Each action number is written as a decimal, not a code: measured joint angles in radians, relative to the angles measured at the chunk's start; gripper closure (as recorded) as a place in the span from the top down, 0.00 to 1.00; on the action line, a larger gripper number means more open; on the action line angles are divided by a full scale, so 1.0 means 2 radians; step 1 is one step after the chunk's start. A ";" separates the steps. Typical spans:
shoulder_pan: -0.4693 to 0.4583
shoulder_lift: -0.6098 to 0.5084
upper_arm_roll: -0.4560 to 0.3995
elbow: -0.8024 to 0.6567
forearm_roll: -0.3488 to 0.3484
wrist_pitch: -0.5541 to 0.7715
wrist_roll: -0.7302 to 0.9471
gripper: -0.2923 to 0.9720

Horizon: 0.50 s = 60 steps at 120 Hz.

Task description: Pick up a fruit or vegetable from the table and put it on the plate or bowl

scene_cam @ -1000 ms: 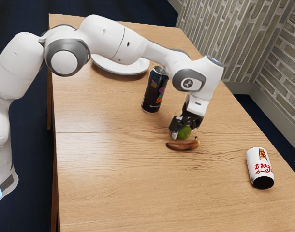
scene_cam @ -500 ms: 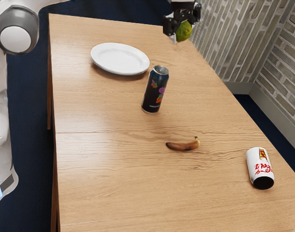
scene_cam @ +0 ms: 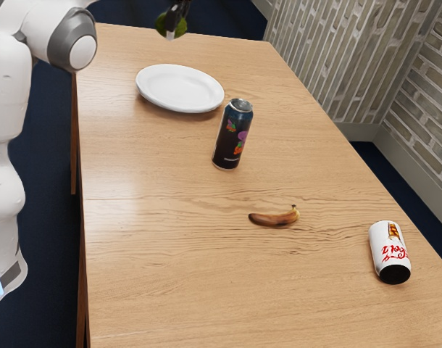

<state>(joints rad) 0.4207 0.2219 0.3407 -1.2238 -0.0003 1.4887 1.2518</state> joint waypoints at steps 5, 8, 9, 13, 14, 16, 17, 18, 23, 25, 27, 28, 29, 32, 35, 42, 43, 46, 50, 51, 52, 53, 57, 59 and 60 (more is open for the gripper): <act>0.052 0.007 -0.059 0.000 0.003 0.011 0.005 0.56; 0.071 0.013 -0.080 0.001 0.004 0.018 0.008 0.56; 0.075 0.015 -0.086 0.001 0.005 0.020 0.009 0.56; 0.097 0.026 -0.113 0.002 0.006 0.033 0.014 0.56; 0.103 0.030 -0.119 0.002 0.006 0.036 0.015 0.56; 0.112 0.036 -0.130 0.002 0.007 0.043 0.017 0.56; 0.116 0.039 -0.135 0.002 0.007 0.047 0.018 0.56; 0.119 0.042 -0.139 0.002 0.007 0.051 0.019 0.56; 0.129 0.055 -0.155 0.002 0.008 0.068 0.024 0.55; 0.131 0.058 -0.159 0.002 0.009 0.075 0.027 0.55; 0.133 0.061 -0.162 0.002 0.009 0.081 0.029 0.56; 0.134 0.062 -0.164 0.002 0.009 0.083 0.030 0.57; 0.134 0.063 -0.165 0.002 0.009 0.086 0.031 0.59; 0.136 0.065 -0.167 0.002 0.009 0.093 0.034 0.62; 0.137 0.066 -0.169 0.002 0.010 0.099 0.037 0.64; 0.138 0.067 -0.170 0.002 0.012 0.110 0.043 0.69; 0.138 0.067 -0.171 0.002 0.013 0.111 0.044 0.69; 0.138 0.068 -0.171 0.002 0.015 0.115 0.046 0.70; 0.138 0.067 -0.171 0.002 0.017 0.119 0.049 0.72; 0.138 0.067 -0.171 0.002 0.017 0.120 0.050 0.72; 0.138 0.067 -0.171 0.002 0.018 0.120 0.051 0.72; 0.138 0.067 -0.171 0.002 0.018 0.121 0.052 0.73; 0.138 0.067 -0.171 0.002 0.019 0.124 0.055 0.73; 0.138 0.066 -0.171 0.002 0.020 0.125 0.056 0.74; 0.138 0.066 -0.171 0.002 0.020 0.125 0.057 0.74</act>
<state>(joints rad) 0.6962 0.3545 -0.0006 -1.2206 0.0396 1.7394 1.3652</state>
